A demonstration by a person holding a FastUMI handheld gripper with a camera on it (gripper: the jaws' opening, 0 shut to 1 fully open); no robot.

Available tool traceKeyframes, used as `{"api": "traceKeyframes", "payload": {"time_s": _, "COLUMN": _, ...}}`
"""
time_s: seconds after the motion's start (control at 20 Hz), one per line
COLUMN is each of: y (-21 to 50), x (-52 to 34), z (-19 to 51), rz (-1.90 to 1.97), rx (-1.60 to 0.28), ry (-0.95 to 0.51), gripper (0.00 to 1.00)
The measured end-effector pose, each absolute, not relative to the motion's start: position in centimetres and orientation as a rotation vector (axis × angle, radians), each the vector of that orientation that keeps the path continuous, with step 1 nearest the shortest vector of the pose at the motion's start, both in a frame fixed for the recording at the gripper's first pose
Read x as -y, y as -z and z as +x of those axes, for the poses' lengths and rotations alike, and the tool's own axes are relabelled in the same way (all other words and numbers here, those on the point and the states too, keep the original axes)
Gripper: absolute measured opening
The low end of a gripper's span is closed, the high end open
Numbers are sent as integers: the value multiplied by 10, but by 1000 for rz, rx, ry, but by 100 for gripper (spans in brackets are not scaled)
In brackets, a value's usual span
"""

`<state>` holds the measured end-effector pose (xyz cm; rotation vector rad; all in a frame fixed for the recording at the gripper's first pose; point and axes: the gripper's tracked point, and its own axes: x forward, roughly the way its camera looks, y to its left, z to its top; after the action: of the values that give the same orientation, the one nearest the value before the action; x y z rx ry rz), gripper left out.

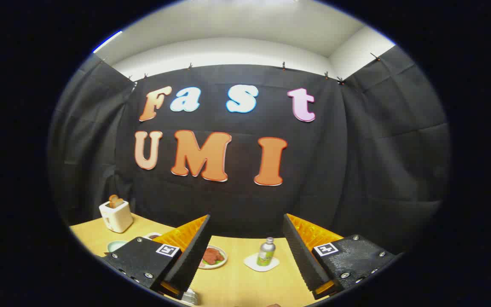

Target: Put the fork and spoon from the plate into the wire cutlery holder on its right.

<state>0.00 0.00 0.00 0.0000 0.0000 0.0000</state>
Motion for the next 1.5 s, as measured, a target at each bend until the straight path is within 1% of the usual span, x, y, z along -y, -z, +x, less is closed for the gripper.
{"api": "traceKeyframes", "payload": {"time_s": 0.15, "y": -17, "x": -46, "z": 1, "rz": 14, "rx": 10, "ry": -21, "gripper": 99}}
{"api": "traceKeyframes", "payload": {"time_s": 0.25, "y": -25, "x": -73, "z": 3, "rz": 25, "rx": 5, "ry": -11, "gripper": 99}}
{"api": "traceKeyframes", "payload": {"time_s": 0.5, "y": -70, "x": -125, "z": 8, "rz": 24, "rx": 70, "ry": 93, "gripper": 99}}
{"api": "traceKeyframes", "payload": {"time_s": 0.75, "y": -79, "x": -173, "z": 12, "rz": -14, "rx": 55, "ry": 138, "gripper": 98}}
{"api": "traceKeyframes", "payload": {"time_s": 0.95, "y": -84, "x": -200, "z": 12, "rz": -20, "rx": 37, "ry": 145, "gripper": 98}}
{"api": "traceKeyframes", "payload": {"time_s": 1.05, "y": -82, "x": -219, "z": 12, "rz": -22, "rx": 21, "ry": 130, "gripper": 98}}
{"api": "traceKeyframes", "payload": {"time_s": 1.25, "y": -59, "x": -266, "z": 17, "rz": -21, "rx": -73, "ry": 46, "gripper": 98}}
{"api": "traceKeyframes", "payload": {"time_s": 1.5, "y": -7, "x": -308, "z": 26, "rz": -16, "rx": -283, "ry": -69, "gripper": 98}}
